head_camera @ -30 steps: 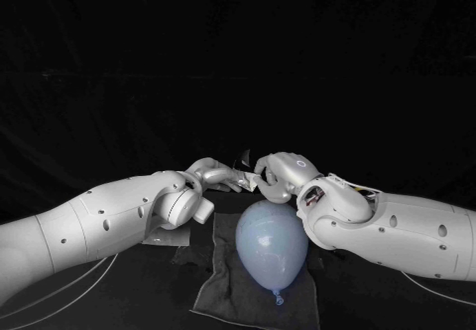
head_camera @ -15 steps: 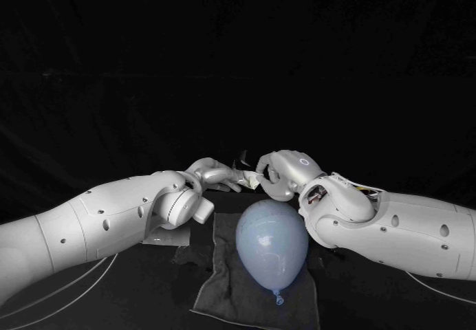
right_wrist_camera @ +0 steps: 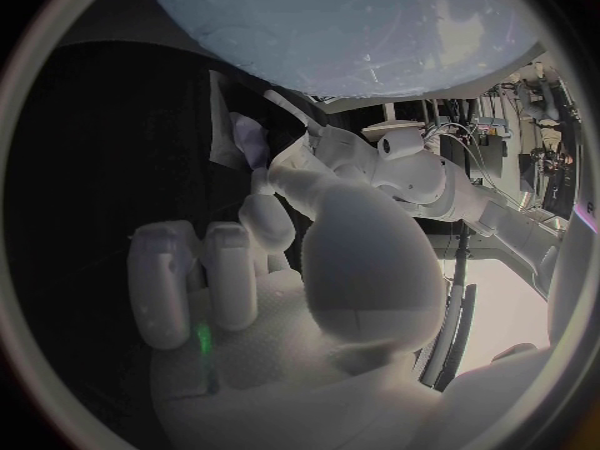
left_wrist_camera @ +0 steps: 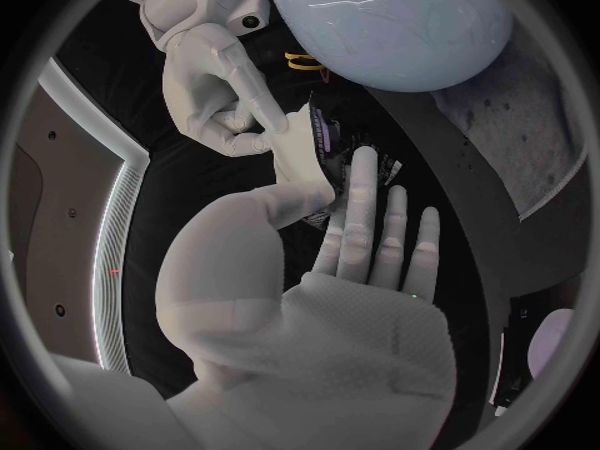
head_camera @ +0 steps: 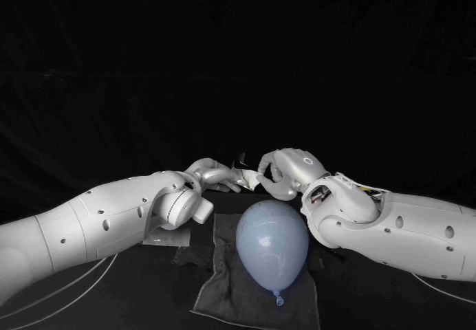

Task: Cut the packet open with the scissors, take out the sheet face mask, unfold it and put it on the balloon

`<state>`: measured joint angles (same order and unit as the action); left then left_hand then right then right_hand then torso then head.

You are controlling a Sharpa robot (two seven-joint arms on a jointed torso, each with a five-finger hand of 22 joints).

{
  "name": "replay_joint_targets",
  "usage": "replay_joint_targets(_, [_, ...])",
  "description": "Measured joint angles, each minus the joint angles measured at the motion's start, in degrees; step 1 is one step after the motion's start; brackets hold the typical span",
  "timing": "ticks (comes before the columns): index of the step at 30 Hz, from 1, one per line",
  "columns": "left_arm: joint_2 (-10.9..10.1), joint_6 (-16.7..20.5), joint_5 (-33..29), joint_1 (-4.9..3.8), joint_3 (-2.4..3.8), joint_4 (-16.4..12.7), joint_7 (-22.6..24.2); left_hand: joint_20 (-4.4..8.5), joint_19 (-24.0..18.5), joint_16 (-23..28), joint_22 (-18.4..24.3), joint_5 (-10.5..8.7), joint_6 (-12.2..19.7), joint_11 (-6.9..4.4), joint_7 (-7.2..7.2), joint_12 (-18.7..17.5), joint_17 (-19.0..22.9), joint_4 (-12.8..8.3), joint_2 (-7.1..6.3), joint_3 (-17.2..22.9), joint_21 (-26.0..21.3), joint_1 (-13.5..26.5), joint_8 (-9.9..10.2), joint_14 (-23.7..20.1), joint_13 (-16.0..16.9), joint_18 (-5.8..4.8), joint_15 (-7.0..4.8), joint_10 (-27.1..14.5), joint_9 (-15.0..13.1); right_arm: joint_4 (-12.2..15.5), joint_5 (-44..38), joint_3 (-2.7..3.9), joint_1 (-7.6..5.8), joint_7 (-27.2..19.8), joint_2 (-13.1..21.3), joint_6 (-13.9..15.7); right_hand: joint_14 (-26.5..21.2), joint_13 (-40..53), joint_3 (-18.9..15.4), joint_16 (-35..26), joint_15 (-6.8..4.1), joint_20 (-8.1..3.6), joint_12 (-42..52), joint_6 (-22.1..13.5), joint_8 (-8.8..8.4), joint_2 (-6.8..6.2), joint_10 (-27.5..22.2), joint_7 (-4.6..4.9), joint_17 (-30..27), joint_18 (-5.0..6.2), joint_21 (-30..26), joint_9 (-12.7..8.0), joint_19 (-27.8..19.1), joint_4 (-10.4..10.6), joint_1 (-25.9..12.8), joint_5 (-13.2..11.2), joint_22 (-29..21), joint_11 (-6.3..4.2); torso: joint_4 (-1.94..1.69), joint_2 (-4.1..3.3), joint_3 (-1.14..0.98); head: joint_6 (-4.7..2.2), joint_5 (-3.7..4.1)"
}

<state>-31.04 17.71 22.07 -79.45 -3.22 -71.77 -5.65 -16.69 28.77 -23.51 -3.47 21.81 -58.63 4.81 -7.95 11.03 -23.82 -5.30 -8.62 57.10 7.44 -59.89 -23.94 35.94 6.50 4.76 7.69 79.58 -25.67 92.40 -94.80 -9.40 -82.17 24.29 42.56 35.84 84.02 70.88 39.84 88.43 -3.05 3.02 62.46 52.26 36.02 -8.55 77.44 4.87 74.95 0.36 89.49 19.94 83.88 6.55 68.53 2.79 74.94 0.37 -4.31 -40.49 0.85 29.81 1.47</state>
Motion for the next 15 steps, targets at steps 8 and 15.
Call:
replay_joint_targets(8, [-0.09, 0.01, -0.05, 0.01, 0.0, 0.01, -0.08, 0.0, 0.0, 0.0, 0.0, 0.0, 0.08, 0.01, 0.08, 0.0, 0.0, 0.0, 0.02, 0.0, 0.0, -0.02, 0.0, 0.0, 0.0, 0.0, 0.0, -0.01, 0.0, -0.09, -0.41, 0.01, -0.05, 0.23, 0.19, 0.54, 0.0, 0.14, -1.63, -0.01, 0.0, 0.08, 0.04, 0.09, 0.0, -0.6, -0.01, -0.07, 0.0, 0.0, 0.02, -0.28, -0.1, 0.81, -0.62, 0.0, -0.04, -0.01, 0.01, -0.02, -0.02, -0.01, 0.0])
replay_joint_targets(15, [-0.14, 0.02, -0.1, 0.01, -0.01, 0.02, -0.15, 0.0, 0.0, 0.0, 0.0, -0.08, 0.09, 0.01, 0.09, 0.0, 0.01, 0.0, 0.15, -0.01, 0.0, -0.15, 0.0, 0.0, -0.01, 0.0, 0.0, -0.01, 0.0, -0.29, -0.83, 0.02, -0.09, 0.43, 0.15, 0.93, -0.17, 2.35, -2.18, 0.18, -0.49, 0.05, 3.81, 1.21, -0.28, -0.29, 1.96, -0.98, -0.02, 0.01, 0.32, -0.41, -0.07, -0.37, 2.31, -0.02, -0.03, -0.75, -0.01, -0.02, -0.02, 0.04, -0.01])
